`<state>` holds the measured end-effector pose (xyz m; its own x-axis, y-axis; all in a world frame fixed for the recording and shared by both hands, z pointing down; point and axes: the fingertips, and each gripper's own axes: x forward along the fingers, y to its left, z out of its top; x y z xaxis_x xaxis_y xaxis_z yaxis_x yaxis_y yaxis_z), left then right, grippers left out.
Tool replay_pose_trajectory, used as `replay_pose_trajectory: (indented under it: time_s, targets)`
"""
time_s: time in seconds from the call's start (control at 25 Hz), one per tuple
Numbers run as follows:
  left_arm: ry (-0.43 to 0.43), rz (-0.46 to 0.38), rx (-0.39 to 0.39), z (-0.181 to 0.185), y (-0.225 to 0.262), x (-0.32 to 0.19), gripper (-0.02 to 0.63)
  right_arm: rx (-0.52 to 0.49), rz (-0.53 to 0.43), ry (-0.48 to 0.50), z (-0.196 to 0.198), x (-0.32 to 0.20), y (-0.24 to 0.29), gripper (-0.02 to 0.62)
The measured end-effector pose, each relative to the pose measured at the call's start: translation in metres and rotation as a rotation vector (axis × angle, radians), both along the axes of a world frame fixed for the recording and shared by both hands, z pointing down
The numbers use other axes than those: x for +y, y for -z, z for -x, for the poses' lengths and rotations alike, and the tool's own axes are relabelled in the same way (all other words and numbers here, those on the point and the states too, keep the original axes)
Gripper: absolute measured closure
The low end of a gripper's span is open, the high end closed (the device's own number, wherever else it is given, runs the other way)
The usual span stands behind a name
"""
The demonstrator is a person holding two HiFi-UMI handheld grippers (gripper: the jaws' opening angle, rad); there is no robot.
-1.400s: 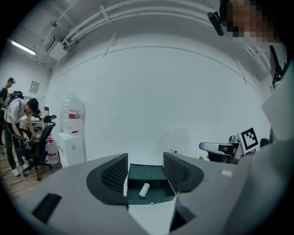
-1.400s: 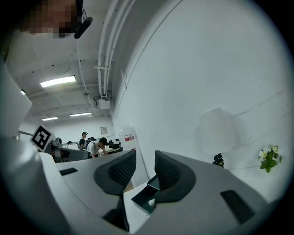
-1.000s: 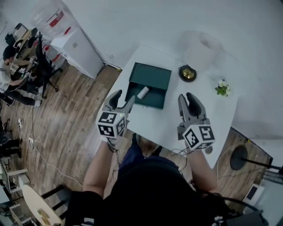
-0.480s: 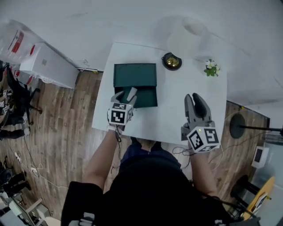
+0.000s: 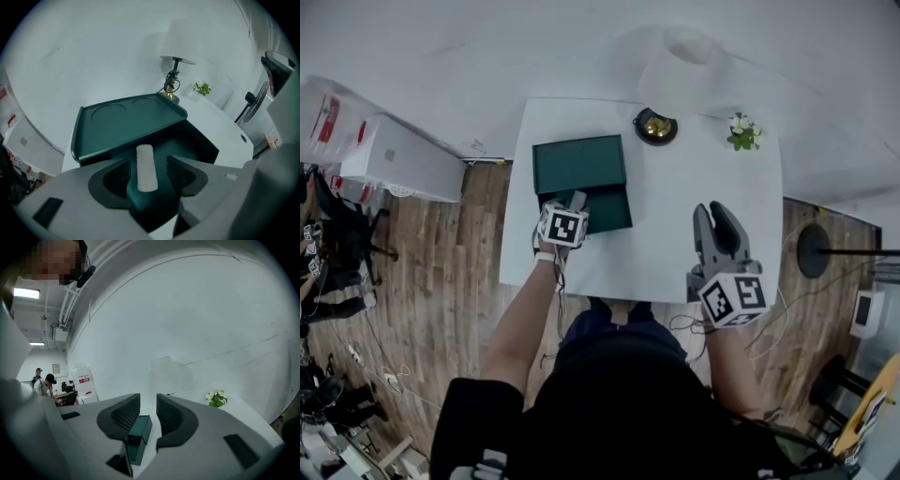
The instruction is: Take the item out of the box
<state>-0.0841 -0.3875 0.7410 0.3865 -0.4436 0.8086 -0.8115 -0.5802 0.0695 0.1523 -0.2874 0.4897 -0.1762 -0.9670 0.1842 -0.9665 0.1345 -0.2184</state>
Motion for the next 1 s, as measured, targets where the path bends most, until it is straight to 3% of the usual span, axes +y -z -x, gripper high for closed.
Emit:
replay_pose_trajectory:
  time_s: [0.24, 0.36, 0.4, 0.64, 0.88, 1.0]
  targets:
    - [-0.029, 0.075, -0.060, -0.011, -0.026, -0.004, 0.376, -0.018, 0.008, -0.020, -0.020, 0.008, -0.006, 0.488]
    - [0.005, 0.266, -0.069, -0.007, -0.040, 0.024, 0.483, -0.024, 0.009, -0.028, -0.026, 0.011, -0.007, 0.494]
    - [0.004, 0.275, -0.073, -0.005, -0.040, 0.026, 0.483, -0.023, 0.007, -0.027, -0.027, 0.012, -0.005, 0.495]
    - [-0.044, 0.074, -0.082, -0.005, -0.006, 0.006, 0.486, -0.020, -0.013, -0.014, -0.030, 0.012, 0.006, 0.503]
    - [-0.059, 0.036, -0.029, -0.006, 0.033, 0.026, 0.488, -0.023, -0.031, 0.034, -0.013, 0.007, 0.013, 0.506]
    - [-0.052, 0.040, 0.067, -0.011, 0.058, 0.042, 0.488, -0.019, -0.044, 0.067, 0.000, 0.004, 0.019, 0.508]
